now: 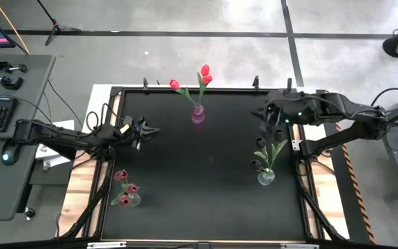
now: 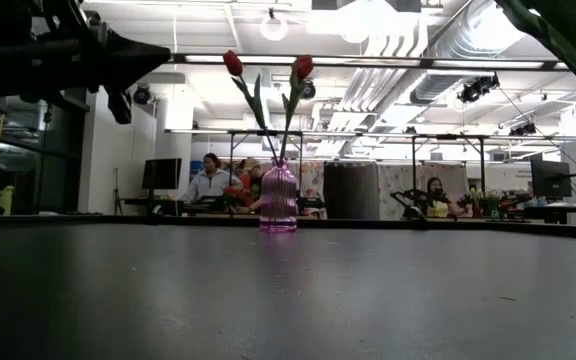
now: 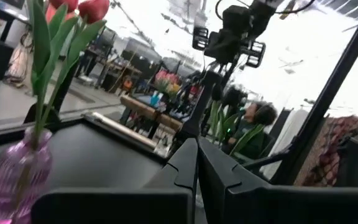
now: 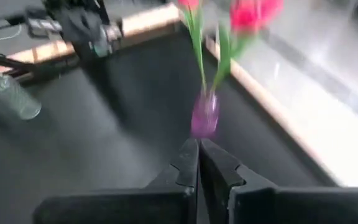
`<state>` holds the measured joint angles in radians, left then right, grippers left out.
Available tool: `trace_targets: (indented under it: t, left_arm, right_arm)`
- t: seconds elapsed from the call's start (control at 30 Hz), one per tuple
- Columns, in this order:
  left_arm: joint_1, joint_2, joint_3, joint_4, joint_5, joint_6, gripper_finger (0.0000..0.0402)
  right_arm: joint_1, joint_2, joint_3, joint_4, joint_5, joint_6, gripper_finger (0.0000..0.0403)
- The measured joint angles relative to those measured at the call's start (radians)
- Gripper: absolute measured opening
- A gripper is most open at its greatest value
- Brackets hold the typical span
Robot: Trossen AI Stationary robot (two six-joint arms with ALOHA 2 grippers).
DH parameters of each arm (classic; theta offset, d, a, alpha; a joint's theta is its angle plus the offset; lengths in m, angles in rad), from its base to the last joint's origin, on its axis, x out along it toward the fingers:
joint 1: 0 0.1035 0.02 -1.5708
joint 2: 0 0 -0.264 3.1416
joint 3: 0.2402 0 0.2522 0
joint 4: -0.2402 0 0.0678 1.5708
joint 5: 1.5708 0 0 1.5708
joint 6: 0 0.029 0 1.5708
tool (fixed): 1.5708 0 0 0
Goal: Sort flowers into vase by color
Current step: Return to Home Position
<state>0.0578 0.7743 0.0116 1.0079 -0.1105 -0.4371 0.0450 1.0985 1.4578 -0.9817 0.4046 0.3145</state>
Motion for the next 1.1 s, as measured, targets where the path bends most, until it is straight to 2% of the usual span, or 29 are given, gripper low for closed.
trace_targets:
  t: [0.1,0.23,0.37,0.47,0.53,0.63,0.8,0.9,1.0,1.1]
  left_arm:
    - [0.0,-0.007,0.0,-0.018,0.0,0.007,0.0]
    - [0.001,-0.006,0.0,-0.022,0.0,0.016,0.0]
    - [0.001,-0.006,0.0,-0.022,0.002,0.025,0.0]
    - [0.001,-0.006,0.0,-0.022,0.003,0.02,0.0]
    - [0.001,-0.006,0.0,-0.023,0.003,0.02,0.0]
    - [0.001,-0.006,0.0,-0.023,0.003,0.02,0.0]
    - [0.0,-0.005,0.0,-0.024,0.004,0.019,0.0]
    - [0.0,-0.005,0.0,-0.024,0.003,0.02,0.0]
    - [0.0,-0.005,0.0,-0.024,0.003,0.02,0.0]
    - [0.0,-0.005,0.0,-0.024,0.003,0.02,0.0]
  right_arm:
    - [0.0,-0.001,0.0,-0.131,-0.065,0.175,0.0009]
    - [0.033,-0.021,0.0,-0.238,-0.151,0.209,0.0002]
    - [0.058,-0.102,0.0,-0.305,-0.137,0.231,0.0001]
    - [0.067,-0.202,-0.001,-0.29,-0.056,0.229,0.0]
    - [0.069,-0.27,-0.029,-0.214,-0.008,0.189,0.0]
    - [0.062,-0.4,-0.158,-0.016,0.004,0.112,0.0]
    - [0.032,-0.6,-0.513,0.378,-0.092,0.009,0.0]
    - [-0.006,-0.703,-0.688,0.61,-0.104,-0.053,0.0]
    - [-0.054,-0.797,-0.807,0.775,-0.162,-0.083,0.0]
    - [-0.097,-0.873,-0.897,0.829,-0.239,-0.05,0.0]
